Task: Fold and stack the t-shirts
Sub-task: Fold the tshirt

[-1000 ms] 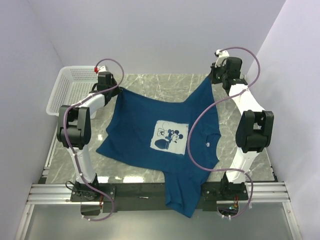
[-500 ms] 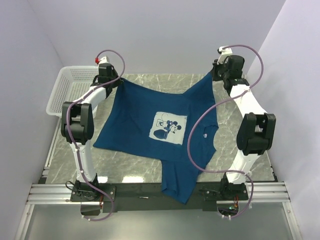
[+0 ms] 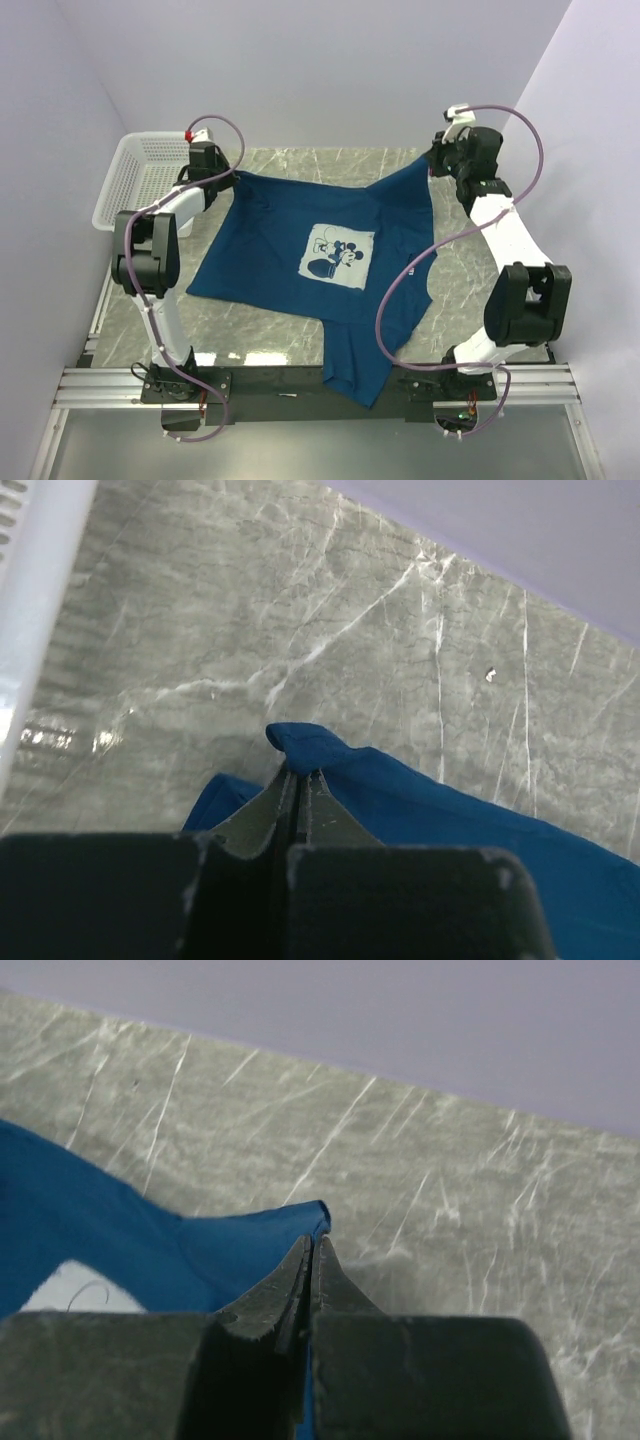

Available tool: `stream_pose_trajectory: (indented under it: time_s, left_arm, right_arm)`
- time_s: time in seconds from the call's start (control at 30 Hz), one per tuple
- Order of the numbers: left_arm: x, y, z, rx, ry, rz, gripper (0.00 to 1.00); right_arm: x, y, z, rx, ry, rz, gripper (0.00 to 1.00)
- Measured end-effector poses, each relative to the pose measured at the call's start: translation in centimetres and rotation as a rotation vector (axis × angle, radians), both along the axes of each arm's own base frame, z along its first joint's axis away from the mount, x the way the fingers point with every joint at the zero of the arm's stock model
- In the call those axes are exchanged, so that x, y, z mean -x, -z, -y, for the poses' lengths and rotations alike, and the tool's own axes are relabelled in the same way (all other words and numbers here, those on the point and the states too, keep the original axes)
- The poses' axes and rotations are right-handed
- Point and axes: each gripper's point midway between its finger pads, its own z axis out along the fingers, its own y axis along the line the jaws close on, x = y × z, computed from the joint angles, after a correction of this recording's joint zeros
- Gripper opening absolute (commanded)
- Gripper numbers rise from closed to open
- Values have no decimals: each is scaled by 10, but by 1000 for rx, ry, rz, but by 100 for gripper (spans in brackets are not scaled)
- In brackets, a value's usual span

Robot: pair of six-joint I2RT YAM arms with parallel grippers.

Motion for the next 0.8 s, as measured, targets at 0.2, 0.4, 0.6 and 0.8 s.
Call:
stream_pose_trajectory:
  time_s: [0.2, 0.4, 0.6, 0.8]
  left_arm:
    - [16, -15, -4, 11, 16, 36, 0]
    - [17, -32, -1, 24, 44, 79, 0]
    - [26, -18, 0, 18, 66, 53, 0]
    - [33, -5, -1, 14, 68, 25, 0]
  right_arm:
    - [26, 16, -5, -9, -26, -30, 0]
    - [53, 23, -11, -20, -59, -38, 0]
    - [79, 18, -16, -25, -87, -14, 0]
    - [97, 19, -19, -21, -106, -2, 0]
